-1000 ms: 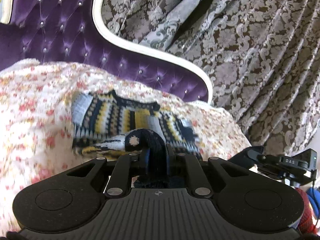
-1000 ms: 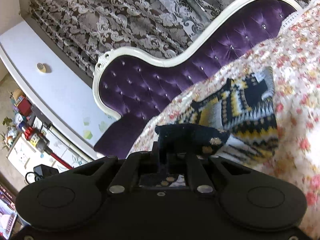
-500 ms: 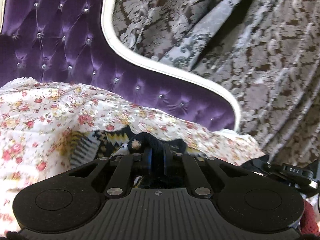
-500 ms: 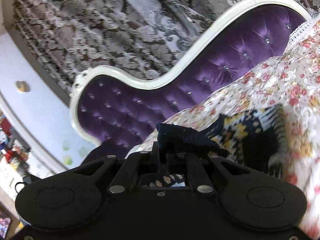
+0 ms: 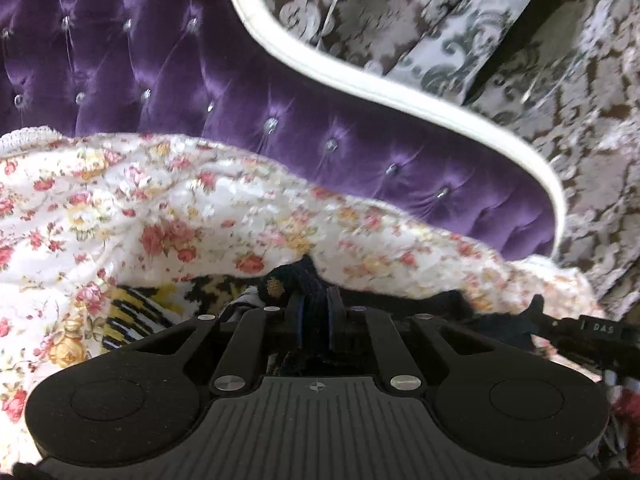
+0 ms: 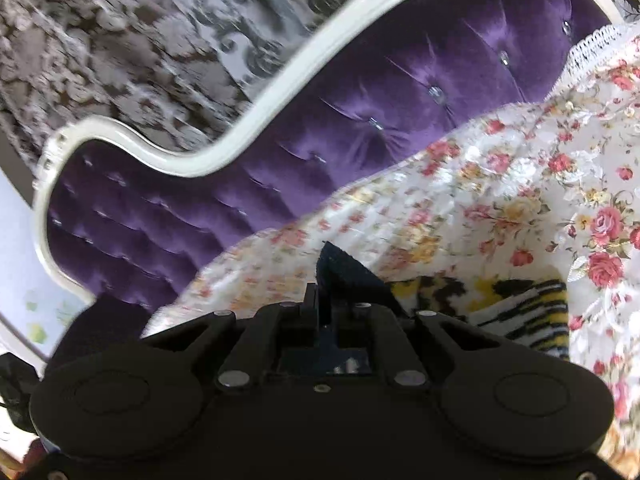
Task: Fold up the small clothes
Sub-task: 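Lay the hem over the collar and open both tools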
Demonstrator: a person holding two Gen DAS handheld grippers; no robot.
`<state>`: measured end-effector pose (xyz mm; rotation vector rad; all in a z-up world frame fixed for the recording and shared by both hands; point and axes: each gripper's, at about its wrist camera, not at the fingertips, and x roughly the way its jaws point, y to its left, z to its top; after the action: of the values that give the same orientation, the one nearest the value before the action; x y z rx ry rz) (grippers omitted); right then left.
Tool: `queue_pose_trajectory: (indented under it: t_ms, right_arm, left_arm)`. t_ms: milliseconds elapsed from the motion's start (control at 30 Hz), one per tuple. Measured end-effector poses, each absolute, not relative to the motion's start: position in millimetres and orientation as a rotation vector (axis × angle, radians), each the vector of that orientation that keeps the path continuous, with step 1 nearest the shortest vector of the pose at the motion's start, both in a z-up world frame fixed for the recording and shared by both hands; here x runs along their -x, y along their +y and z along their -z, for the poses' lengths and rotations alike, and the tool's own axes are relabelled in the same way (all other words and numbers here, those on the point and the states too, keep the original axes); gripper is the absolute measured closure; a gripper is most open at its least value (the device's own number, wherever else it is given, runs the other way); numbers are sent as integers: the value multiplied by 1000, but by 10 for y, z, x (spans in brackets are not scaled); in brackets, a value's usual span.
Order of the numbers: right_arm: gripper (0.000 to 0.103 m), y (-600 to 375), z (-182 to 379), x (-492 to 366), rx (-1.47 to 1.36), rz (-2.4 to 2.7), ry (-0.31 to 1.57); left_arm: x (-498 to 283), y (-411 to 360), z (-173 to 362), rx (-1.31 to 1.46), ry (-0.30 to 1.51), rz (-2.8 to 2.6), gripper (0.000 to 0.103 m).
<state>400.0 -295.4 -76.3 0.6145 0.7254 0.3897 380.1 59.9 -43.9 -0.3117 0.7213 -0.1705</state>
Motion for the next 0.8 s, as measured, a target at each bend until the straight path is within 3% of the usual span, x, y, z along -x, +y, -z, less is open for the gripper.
queue_pose_trajectory:
  t_ms: [67, 133, 200, 300, 333, 367, 400, 800]
  right_arm:
    - [90, -2918, 838, -4024, -577, -369, 739]
    - [83, -2896, 893, -4036, -550, -352, 740]
    - [82, -2888, 929, -4039, -537, -345, 738]
    - [58, -2907, 937, -4031, -552, -350, 724]
    - [43, -2920, 916, -4009, -562, -366, 708]
    - [21, -2915, 888, -4003, -556, -367, 698]
    - [13, -2910, 852, -3992, -543, -363, 685]
    - [12, -3023, 628, -3578, -358, -388, 675]
  left_arm:
    - [-3835, 586, 513, 281, 717, 146, 82]
    - [-3847, 584, 548, 241, 709, 120, 58]
    - [-3839, 595, 547, 210, 704, 96, 44]
    - [-3817, 631, 496, 194, 707, 82, 33]
    - [-3794, 635, 464, 189, 704, 78, 30]
    - [-3764, 634, 433, 179, 703, 74, 28]
    - [-3725, 624, 397, 163, 702, 75, 25]
    - [-3299, 420, 364, 47, 706, 114, 20]
